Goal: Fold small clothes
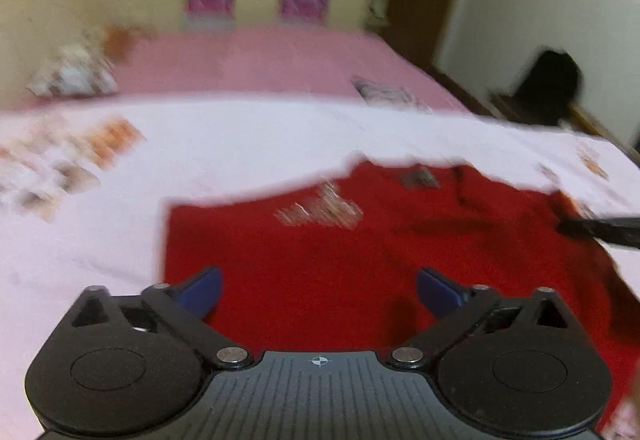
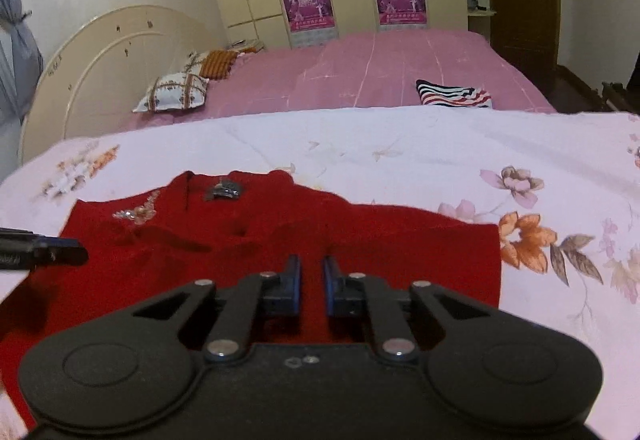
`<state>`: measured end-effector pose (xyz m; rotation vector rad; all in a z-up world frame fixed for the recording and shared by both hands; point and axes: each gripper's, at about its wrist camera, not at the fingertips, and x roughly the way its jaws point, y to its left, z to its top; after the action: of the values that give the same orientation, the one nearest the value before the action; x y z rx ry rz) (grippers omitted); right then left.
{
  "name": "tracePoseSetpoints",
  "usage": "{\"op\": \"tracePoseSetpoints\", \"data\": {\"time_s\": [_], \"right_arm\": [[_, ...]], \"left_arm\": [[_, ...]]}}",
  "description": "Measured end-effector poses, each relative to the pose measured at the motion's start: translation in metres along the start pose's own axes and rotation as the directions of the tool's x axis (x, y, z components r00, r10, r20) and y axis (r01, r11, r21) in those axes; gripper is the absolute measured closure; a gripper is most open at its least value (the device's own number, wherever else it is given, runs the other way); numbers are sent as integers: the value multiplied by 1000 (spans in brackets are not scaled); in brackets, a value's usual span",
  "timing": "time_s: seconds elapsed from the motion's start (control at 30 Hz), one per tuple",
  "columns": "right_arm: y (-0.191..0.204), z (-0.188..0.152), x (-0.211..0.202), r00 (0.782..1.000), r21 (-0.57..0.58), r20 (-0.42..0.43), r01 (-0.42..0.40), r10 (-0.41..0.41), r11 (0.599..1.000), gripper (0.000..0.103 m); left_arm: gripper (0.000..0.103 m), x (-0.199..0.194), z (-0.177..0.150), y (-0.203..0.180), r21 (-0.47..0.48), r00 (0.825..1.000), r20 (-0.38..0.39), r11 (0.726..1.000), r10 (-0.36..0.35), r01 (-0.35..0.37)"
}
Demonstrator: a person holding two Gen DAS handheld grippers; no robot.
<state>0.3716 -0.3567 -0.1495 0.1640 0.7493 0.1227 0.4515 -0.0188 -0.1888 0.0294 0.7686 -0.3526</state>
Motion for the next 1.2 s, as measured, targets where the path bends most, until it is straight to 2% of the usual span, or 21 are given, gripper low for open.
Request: {"op": "tracePoseSetpoints", "data": {"time_s": [0.1,0.2,0.27,0.3,0.33,0.4,0.43,0.47,0.5,0.53,0.63,0.77,0.83,0.9,0.97,1.07,1.13,1.2], "right_arm": [[-2,-3,0,1000,7,-9,7,-7,1000,91],[-4,-7,-1,1000,20,-10,11,-11,1000,91],[-5,-9,-1,1000,24,-13,14,-14,1000,91],[-5,-10,-1,1000,26,-14,14,-14,1000,91],[-6,-10,-2,1000,30,-15,13,-13,999,91],[-7,-11,-2,1000,39,-15,9,-8,999,91],[-7,-11,-2,1000,43,-15,7,-6,999,91],[-8,-12,-2,1000,48,-16,4,-3,999,91],[-9,-12,-1,1000,53,-18,2,-1,999,91],[-9,-13,-1,1000,59,-15,0,1,998,91],[-8,-12,-10,999,94,30,-23,20,995,91],[-3,0,-24,994,93,109,-14,4,996,92],[-2,10,-29,988,83,151,15,-27,996,92],[-5,20,-29,983,91,176,41,-56,995,92],[-10,28,-18,983,99,168,57,-73,993,92],[-11,25,10,987,51,106,114,-119,992,92],[-14,17,27,986,44,53,155,-157,987,92],[-18,7,40,979,41,18,204,-205,978,89]], "left_arm": [[0,8,2,5,-25,999,-34,1000,-6,5],[1,16,0,8,-31,997,-47,998,-53,51],[28,23,-1,8,-31,994,-73,996,-81,79],[47,28,-2,9,-30,990,-102,995,-94,91],[52,29,-4,6,-22,990,-108,996,-90,88],[52,30,-4,7,-14,989,-112,995,-97,96],[58,28,-3,7,-26,987,-116,994,-107,105],[72,26,-3,6,-36,985,-120,992,-121,118],[97,24,-3,5,-43,982,-126,990,-138,133],[97,20,-3,3,-47,980,-123,988,-154,149],[97,6,-3,-11,22,991,-55,992,-121,122],[97,-8,12,-10,-2,995,70,997,-78,78],[97,-6,22,-6,-17,994,104,999,-39,41],[97,4,30,0,-49,995,100,999,-13,18],[97,18,29,0,-43,997,82,999,16,-13],[97,44,18,-4,-14,999,6,999,49,-49],[96,53,8,-5,-11,996,0,996,88,-88],[87,52,6,-6,-13,994,13,994,109,-109]]}}
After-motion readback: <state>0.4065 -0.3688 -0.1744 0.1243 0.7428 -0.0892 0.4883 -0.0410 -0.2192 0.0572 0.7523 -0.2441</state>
